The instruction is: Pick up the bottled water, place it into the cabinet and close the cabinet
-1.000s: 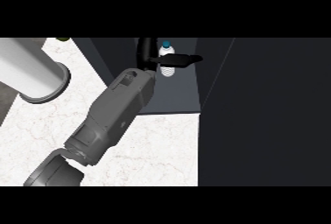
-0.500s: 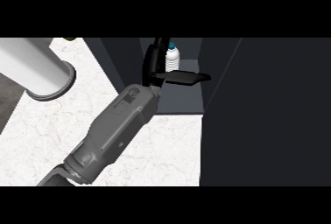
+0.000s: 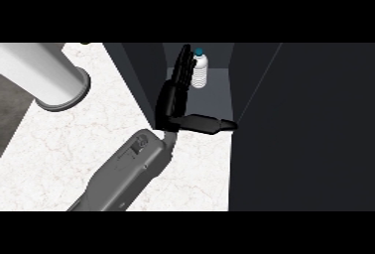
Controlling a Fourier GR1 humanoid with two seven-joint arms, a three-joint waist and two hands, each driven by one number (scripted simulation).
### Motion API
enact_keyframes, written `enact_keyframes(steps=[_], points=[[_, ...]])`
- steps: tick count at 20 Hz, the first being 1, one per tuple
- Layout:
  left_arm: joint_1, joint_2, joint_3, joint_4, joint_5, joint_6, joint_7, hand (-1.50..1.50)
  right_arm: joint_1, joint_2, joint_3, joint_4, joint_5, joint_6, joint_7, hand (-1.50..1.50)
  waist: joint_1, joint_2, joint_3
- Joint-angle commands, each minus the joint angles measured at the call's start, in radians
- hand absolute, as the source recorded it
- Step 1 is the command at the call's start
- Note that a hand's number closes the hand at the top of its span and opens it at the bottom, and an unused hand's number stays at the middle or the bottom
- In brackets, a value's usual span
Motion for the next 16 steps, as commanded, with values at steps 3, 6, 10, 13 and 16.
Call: enact_keyframes(steps=[3,6,10,13,16], points=[[0.231,0.05,-0.108,-0.311,-0.045,0.048,0.047,-1.5,0.035,-0.012,-0.001,-0.157,-0.009,-0.011,0.07,-1.5,0.0,-0.002,0.0],[0.317,0.112,-0.106,-0.405,-0.032,0.022,0.073,-1.5,-0.026,-0.043,0.029,-0.165,-0.05,-0.035,0.146,-1.5,0.005,0.005,0.0],[0.437,0.155,-0.144,-0.523,-0.055,0.054,0.068,-1.5,-0.019,-0.122,0.11,-0.104,0.043,0.088,0.129,1.5,0.008,0.003,0.0],[0.505,0.17,-0.142,-0.567,-0.071,0.064,0.035,-1.5,0.002,-0.139,0.165,-0.16,0.068,0.122,0.128,1.5,-0.009,0.004,0.0],[0.582,0.246,-0.143,-0.658,-0.072,0.046,0.043,-1.5,0.014,-0.162,0.24,-0.226,0.056,0.117,0.195,1.5,-0.003,0.004,-0.001]])
